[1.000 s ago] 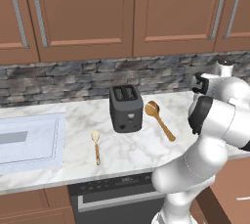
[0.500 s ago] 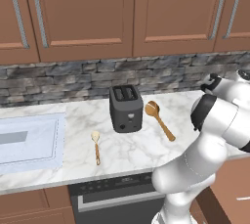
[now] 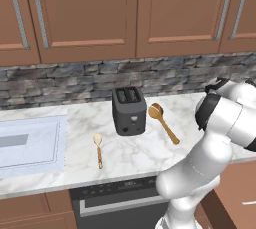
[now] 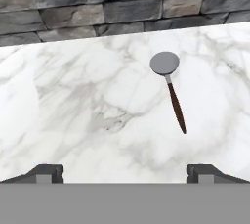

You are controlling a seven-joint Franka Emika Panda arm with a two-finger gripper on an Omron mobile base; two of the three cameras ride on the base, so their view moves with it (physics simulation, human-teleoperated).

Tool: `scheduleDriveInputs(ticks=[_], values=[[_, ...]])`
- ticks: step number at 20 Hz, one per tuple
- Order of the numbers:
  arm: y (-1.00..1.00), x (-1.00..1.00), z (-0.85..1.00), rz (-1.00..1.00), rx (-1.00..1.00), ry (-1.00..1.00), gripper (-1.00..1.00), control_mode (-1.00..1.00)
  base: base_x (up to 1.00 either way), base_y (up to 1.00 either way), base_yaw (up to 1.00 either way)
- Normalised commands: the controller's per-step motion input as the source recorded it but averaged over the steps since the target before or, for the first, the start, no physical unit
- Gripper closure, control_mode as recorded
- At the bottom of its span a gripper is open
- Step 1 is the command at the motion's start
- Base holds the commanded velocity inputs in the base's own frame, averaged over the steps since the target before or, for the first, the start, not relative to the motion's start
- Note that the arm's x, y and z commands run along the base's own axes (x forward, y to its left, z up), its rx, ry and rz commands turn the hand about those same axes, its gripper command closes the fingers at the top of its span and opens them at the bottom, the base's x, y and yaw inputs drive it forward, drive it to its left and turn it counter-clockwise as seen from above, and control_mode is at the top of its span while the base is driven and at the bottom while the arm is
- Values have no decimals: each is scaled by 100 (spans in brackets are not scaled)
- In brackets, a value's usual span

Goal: Organize the utensils by type. Pick up the wooden spoons from the counter and place them in the open cabinet. Then pick up the metallic utensils from the counter and place them in the open drawer.

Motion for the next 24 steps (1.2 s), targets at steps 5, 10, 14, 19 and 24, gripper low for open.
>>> scheduleDriveInputs(ticks=[5, 10, 14, 19, 24], values=[[-21, 25, -2, 0, 0, 0, -100, -100, 0, 0, 0], [-26, 15, 0, 0, 0, 0, -100, -100, 0, 0, 0], [-4, 1, -20, 0, 0, 0, -100, -100, 0, 0, 0], [0, 3, -25, 0, 0, 0, -100, -100, 0, 0, 0], [0, 21, -7, 0, 0, 0, -100, -100, 0, 0, 0]])
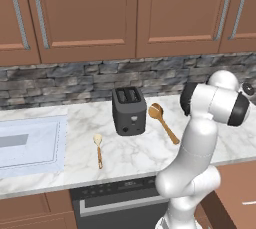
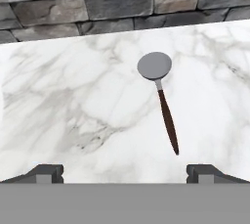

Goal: Organize the utensils by type. Pick up the wooden spoons from the counter and place them in the open cabinet. Then pick up the metallic utensils from the counter and place them in the open drawer.

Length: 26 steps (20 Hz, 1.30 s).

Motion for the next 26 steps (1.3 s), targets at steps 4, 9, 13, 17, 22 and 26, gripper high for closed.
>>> scheduleDriveInputs(ticks=[4, 9, 13, 17, 22, 26], values=[[0, 22, -4, 0, 0, 0, -100, -100, 0, 0, 0], [0, 25, -12, 0, 0, 4, -100, -100, 0, 0, 0], [0, 27, -8, 0, 0, 1, -100, -100, 0, 0, 0], [-1, 28, -7, 0, 0, 0, -100, -100, 0, 0, 0], [-11, 19, -16, 0, 0, 0, -100, -100, 0, 0, 0], [-18, 10, -19, 0, 0, 3, -100, -100, 0, 0, 0]])
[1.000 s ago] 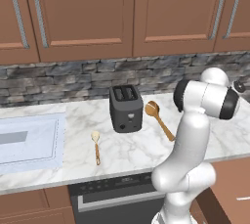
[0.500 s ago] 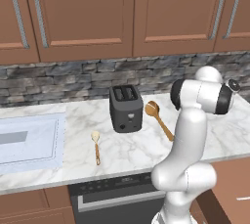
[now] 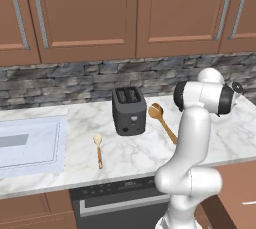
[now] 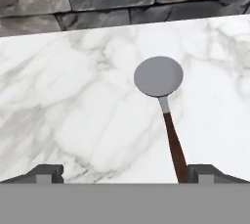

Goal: Organize the utensils by type. Pick up the wooden spoons from the counter and place them in the open cabinet. Then pick up the metallic utensils from the counter and place them in the open drawer.

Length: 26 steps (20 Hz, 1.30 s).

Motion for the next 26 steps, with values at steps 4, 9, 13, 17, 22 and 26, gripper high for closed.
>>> scheduleDriveInputs(ticks=[4, 9, 13, 17, 22, 26], values=[[-24, 7, -15, 0, 0, 1, -100, -100, 0, 0, 0], [-15, 2, -18, 0, 0, 0, -100, -100, 0, 0, 0], [-10, 4, -20, 0, -2, 0, -100, -100, 0, 0, 0], [-5, 6, -22, 0, -3, 0, -100, -100, 0, 0, 0], [-1, 14, -15, 0, -2, 0, -100, -100, 0, 0, 0], [-6, 18, -10, 0, -1, 0, -100, -100, 0, 0, 0]])
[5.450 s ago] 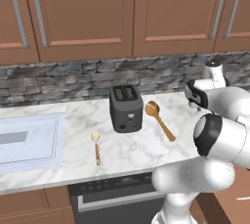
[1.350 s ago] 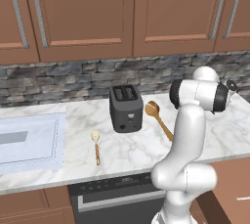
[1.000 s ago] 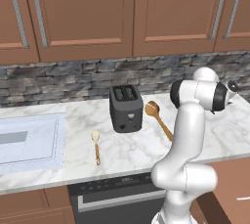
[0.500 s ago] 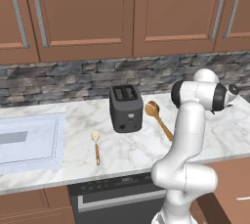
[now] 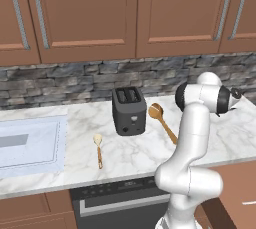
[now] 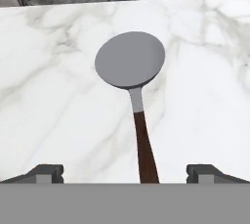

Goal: Organize the utensils by type. Pick up the wooden spoons from the counter and place them in the open cabinet. Then pick up the metallic utensils from the counter and place them in the open drawer.

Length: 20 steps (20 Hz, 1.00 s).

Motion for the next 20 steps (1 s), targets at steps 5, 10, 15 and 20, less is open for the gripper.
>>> scheduleDriveInputs(ticks=[5, 10, 15, 20], values=[[-10, 23, -7, 0, -1, 0, -100, -100, 0, 0, 0], [-15, 24, -4, 0, -1, 1, -100, -100, 0, 0, 0], [-17, 22, -3, 0, 0, 3, -100, -100, 0, 0, 0], [-3, 8, -18, 0, 0, 5, -100, -100, 0, 0, 0]])
